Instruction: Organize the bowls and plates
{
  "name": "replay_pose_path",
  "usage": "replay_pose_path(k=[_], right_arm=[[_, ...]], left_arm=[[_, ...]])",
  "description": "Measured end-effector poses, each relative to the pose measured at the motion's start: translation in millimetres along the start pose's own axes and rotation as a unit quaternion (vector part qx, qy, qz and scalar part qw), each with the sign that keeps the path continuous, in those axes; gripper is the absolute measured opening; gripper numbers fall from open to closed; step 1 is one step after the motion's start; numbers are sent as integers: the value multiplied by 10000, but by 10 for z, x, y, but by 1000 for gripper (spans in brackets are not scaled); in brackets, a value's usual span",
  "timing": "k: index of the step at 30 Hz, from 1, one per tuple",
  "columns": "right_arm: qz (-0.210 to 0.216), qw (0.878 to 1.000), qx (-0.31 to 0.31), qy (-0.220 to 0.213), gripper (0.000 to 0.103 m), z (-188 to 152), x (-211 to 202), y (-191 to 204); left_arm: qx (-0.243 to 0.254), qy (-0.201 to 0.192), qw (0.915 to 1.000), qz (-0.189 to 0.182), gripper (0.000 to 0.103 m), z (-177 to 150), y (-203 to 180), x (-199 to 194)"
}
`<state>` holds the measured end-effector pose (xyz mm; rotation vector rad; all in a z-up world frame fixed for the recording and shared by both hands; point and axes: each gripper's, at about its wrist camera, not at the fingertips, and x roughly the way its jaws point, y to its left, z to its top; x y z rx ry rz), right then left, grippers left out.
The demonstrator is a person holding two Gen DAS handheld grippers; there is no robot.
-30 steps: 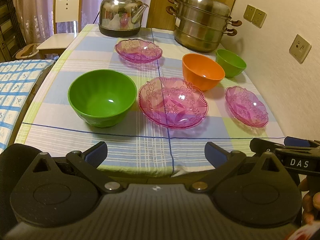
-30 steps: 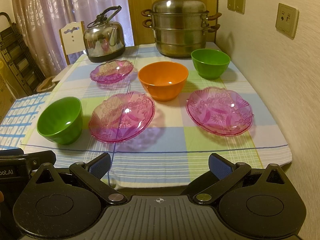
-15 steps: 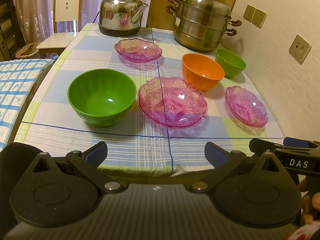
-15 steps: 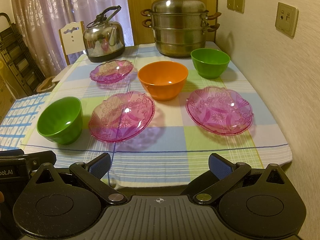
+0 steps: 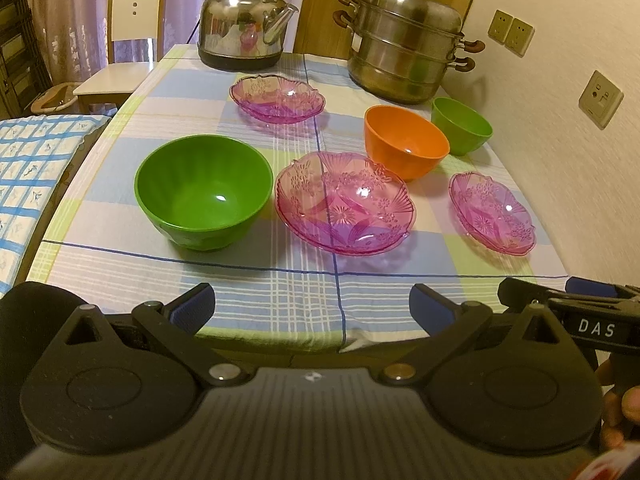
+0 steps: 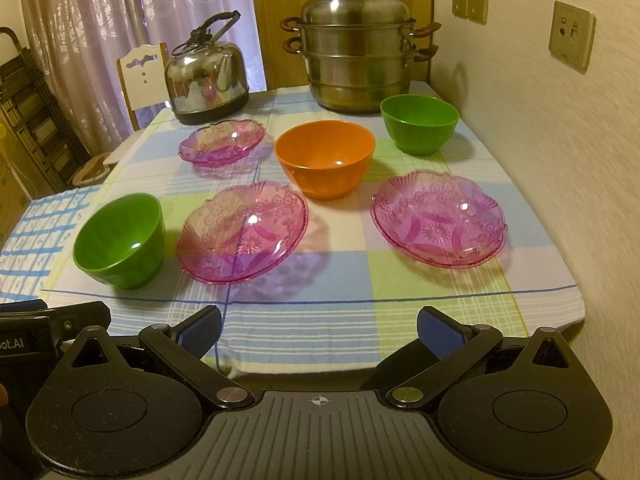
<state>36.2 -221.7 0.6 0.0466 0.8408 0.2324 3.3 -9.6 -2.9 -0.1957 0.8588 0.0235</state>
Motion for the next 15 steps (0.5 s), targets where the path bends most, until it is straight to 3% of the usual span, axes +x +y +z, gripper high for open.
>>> replay_pose_path(k=[9,15], right_arm=[[194,9997,167,37,103,17,130,-57],[224,9989,406,-17,103,179,355,-199]], left_arm=[[-648,46,9976,-240,103,128,138,172],[-1501,121,9871,-537,103,214,250,498]])
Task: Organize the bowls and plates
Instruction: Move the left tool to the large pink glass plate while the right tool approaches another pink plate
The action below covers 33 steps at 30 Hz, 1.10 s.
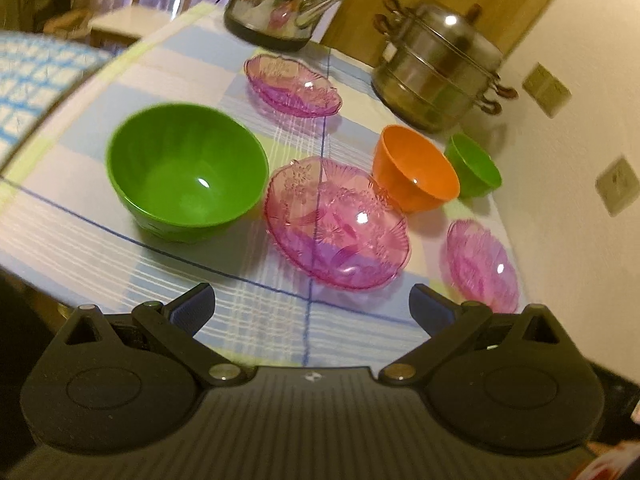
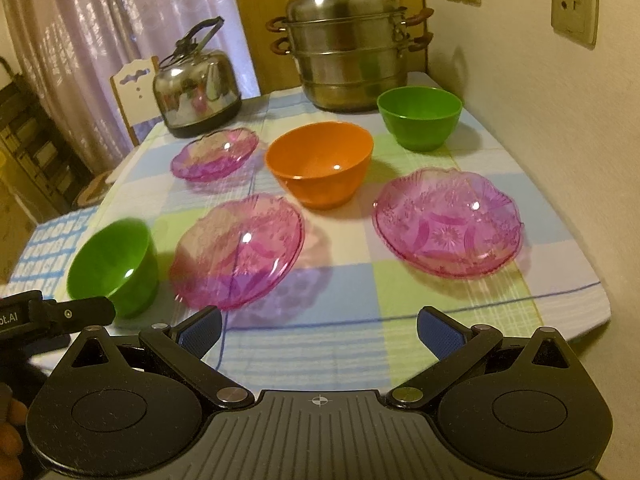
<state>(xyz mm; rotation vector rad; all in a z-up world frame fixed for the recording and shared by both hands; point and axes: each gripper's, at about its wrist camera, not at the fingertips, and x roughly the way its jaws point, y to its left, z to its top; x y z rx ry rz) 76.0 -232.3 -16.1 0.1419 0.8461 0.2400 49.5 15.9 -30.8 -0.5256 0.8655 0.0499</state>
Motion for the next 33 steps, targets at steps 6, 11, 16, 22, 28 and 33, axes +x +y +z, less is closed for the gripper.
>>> replay_pose_path(k=[6,11,16,22,28,33], right_arm=[[73,9998,172,-50,103,206,293,-130],[219,9995,221,99,83,336,594,-196],[333,9988,286,228,76,412,847,-198],[432,9977,368,369,63,465,1131,-181],[532,9967,343,512,50,515,1369,-139],[564,9959,353,613,38,543,1538,-116]], left_arm=[[-772,52,9969,-134,96,54,109,408],[-1392,36,9902,-87,91,13,279,730],[-1752,7,9845,-44,80,20,364,976],[-1855,-65,9826,10,61,35,379,1163],[-1818,-106,9832,93,42,42,380,1286],[-1745,-132,9844,194,32,23,368,1339]])
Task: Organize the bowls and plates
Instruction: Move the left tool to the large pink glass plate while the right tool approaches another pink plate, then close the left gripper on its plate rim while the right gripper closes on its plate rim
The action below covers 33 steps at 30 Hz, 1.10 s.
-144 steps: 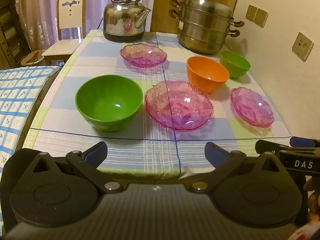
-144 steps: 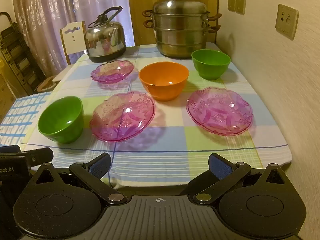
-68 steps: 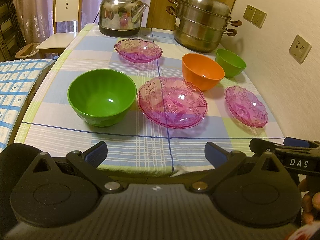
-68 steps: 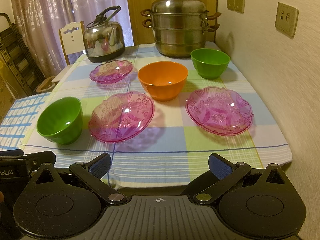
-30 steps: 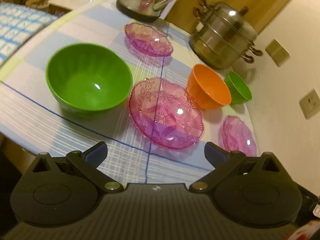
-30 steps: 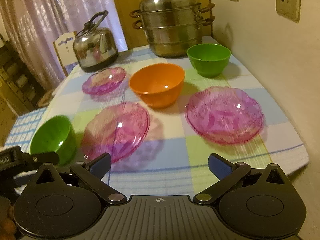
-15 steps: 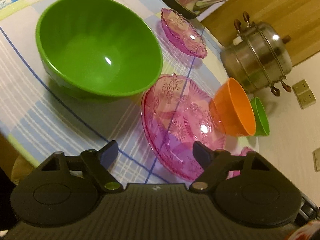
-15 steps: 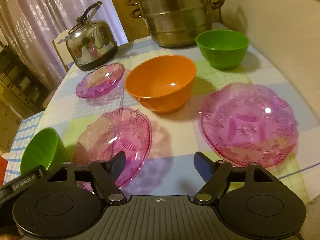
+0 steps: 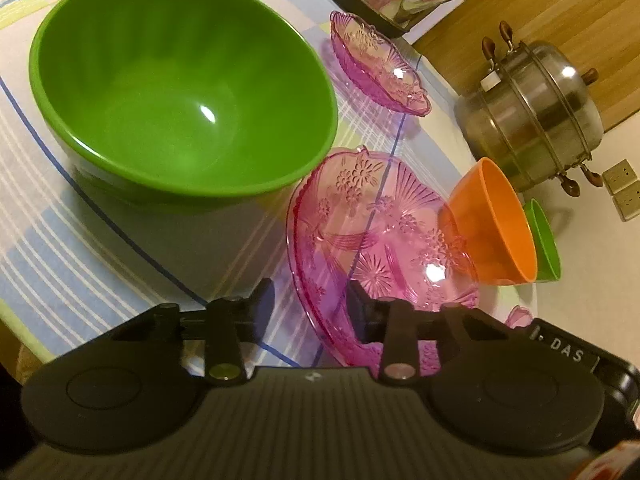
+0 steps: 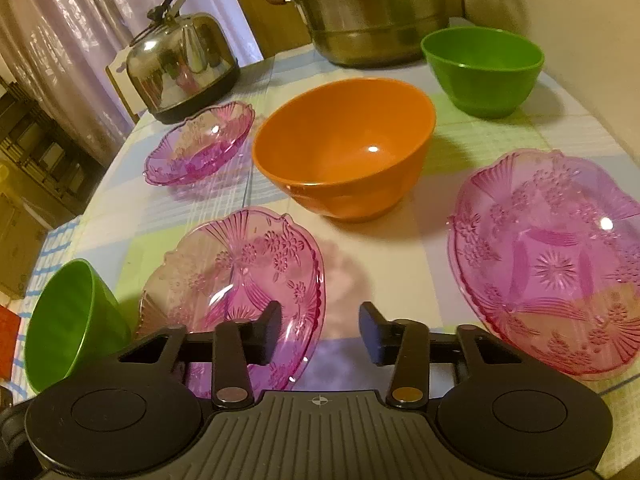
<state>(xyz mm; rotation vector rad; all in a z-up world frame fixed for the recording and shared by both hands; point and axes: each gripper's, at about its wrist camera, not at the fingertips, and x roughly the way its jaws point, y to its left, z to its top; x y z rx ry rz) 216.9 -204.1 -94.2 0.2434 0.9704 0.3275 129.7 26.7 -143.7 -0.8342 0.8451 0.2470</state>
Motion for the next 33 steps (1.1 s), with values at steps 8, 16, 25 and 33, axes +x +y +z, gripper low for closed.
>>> replay_pose_path(k=[8,16,25,33], right_arm=[[43,9999,-11,97,20,15,109,3],[16,9999,-83,91,8,-3,43,27],[4,10000,-8,-56,8,-113,-314,40],[16,9991,142,-397,9,-123,-729,113]], left_arm=[[71,-8,10000,18,16,-8,13,-1],[271,64,9996,-34,12,13,-44,-78],[598,22,9980,-200,11,15,-177,-374],[840,-120,9955,-431,11,83,-363,-715]])
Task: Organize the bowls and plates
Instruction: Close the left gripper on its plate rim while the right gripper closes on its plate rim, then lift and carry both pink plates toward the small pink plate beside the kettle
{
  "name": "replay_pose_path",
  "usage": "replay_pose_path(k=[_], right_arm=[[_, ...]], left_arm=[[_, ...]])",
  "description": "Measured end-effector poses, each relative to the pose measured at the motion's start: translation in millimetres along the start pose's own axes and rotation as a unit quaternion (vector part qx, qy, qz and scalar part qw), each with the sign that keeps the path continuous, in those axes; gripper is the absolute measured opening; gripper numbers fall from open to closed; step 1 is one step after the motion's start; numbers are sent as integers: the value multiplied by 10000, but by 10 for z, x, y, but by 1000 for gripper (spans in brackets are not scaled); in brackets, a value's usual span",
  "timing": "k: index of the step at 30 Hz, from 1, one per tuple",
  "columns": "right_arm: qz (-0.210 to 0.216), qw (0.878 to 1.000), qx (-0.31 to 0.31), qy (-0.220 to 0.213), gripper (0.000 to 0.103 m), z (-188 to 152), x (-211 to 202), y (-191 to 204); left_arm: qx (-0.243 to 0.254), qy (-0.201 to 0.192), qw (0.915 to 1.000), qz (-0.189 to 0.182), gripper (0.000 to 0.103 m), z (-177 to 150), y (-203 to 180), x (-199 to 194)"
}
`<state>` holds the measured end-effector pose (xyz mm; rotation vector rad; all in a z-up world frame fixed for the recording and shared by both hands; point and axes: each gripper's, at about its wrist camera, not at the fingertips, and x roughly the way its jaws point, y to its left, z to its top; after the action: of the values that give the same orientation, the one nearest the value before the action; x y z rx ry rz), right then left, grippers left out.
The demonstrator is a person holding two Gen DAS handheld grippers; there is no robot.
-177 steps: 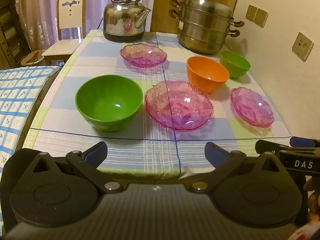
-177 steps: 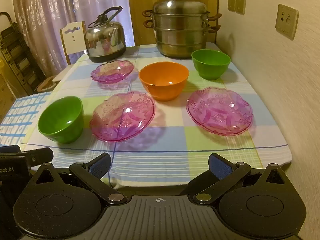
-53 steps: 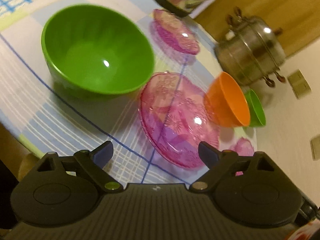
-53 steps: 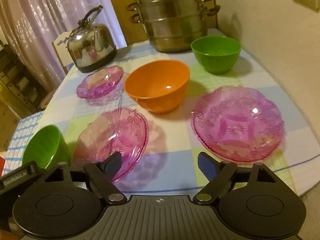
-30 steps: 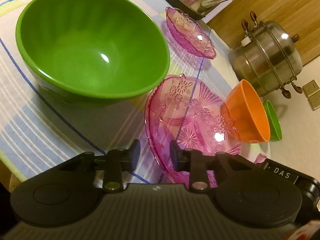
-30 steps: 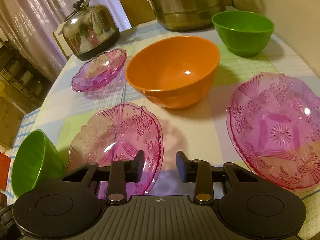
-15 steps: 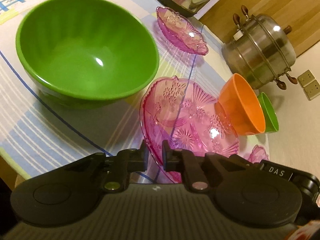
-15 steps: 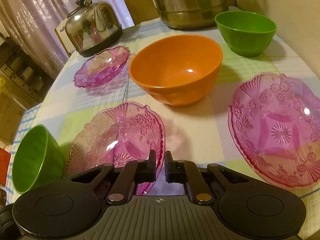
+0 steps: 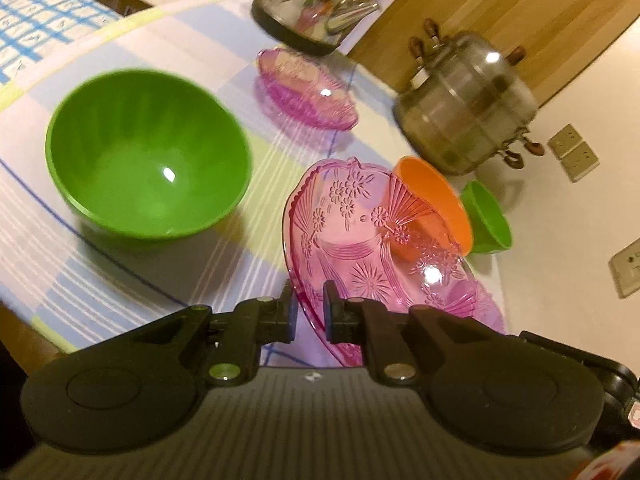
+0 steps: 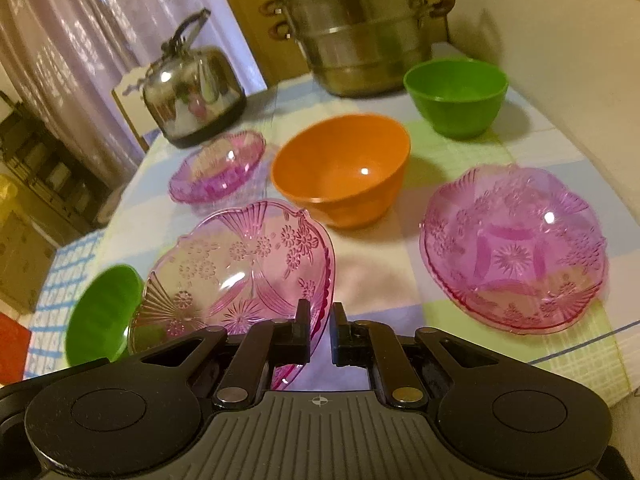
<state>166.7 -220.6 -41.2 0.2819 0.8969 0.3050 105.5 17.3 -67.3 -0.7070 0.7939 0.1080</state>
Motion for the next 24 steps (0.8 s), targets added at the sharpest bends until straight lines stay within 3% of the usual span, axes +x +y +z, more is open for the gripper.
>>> replay_pose_path(k=[4,12,19,24], right_arm=[[74,9997,107,-192,9,126,-128,57],[421,9970,230,-615,9,645,-84,361],[547,9956,306,-693,9,1077,490,687],[522,9959,470,-564,10,1301,1057,762]], left_arm=[[125,-150,9998,-105,11,187,-108,-131],[537,-680,9962,-117,11,915,-317,-169],[825,-671,9943,97,11,1663,-281,338],[740,-556,9955,223,11,1988,-105,833]])
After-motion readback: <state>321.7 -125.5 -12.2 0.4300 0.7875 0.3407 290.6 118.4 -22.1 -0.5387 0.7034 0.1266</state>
